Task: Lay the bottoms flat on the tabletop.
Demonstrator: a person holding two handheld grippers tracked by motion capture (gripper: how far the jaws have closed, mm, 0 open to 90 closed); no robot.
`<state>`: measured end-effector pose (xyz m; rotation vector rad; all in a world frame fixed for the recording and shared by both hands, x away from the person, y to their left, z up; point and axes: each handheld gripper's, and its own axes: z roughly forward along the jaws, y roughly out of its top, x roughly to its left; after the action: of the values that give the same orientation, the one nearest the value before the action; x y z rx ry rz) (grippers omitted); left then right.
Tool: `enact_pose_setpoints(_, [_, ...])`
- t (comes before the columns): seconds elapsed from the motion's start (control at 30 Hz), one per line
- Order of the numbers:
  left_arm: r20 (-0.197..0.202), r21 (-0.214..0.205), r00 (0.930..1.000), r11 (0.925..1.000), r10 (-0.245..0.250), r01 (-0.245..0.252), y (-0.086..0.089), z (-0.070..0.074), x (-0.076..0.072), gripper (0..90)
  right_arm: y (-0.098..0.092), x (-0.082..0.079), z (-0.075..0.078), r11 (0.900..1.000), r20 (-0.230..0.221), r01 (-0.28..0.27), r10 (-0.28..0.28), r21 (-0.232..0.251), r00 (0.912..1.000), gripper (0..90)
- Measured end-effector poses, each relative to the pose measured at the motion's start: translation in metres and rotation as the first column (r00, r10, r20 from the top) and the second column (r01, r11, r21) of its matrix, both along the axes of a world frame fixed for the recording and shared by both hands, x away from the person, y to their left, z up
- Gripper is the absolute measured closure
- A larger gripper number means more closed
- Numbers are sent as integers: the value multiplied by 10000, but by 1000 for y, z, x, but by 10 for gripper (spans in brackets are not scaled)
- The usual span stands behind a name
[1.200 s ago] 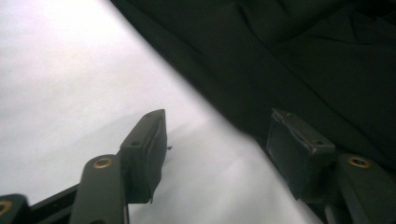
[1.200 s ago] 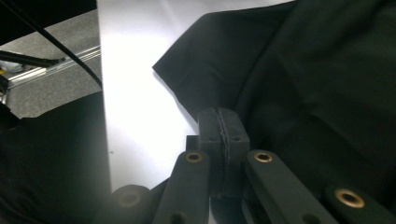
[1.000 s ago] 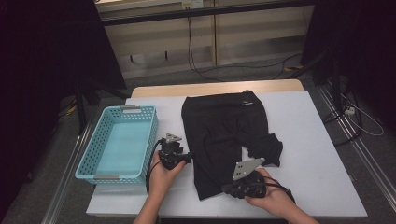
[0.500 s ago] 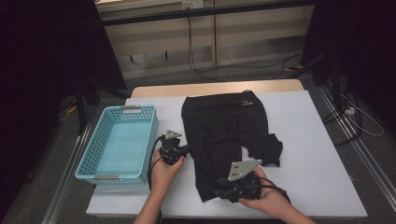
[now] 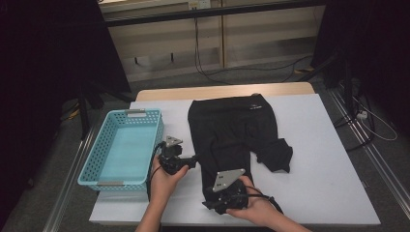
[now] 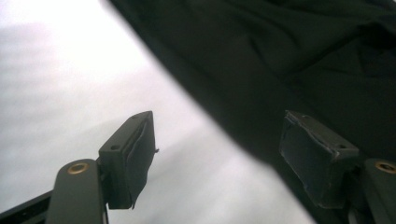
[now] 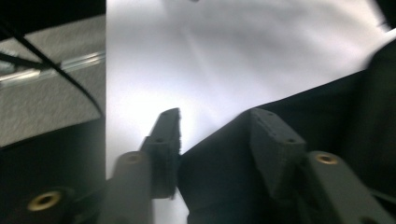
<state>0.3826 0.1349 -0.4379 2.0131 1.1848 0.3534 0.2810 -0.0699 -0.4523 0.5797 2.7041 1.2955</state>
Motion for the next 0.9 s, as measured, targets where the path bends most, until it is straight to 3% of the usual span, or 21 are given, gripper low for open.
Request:
enact_pose_setpoints(0.1, [-21,39,10000,10000,48,-48,3,0,-3,272,8,-3,-5,9991,453,-113,132,-409,9989,625])
enact_pose_setpoints(0.17, [0,11,9999,9999,155,-155,6,1,-4,273,9,-2,-3,9984,570,-231,261,-521,9980,829])
enact_pose_setpoints(0.23, [-11,-15,9998,9998,216,-216,8,1,-4,274,9,-1,-5,9989,374,-305,319,-362,9988,884])
enact_pose_setpoints(0.4, [12,-140,9997,9996,250,-250,10,2,-4,290,8,-2,1,9983,287,-564,567,-131,9980,897])
enact_pose_setpoints(0.6, [-143,-161,9999,9999,7,-10,5,1,-3,314,-1,-7,13,9963,286,-669,655,531,9974,897])
enact_pose_setpoints(0.9, [-519,-288,9984,9994,-212,197,-6,-7,2,405,-19,-8,18,9963,234,-284,266,812,9994,897])
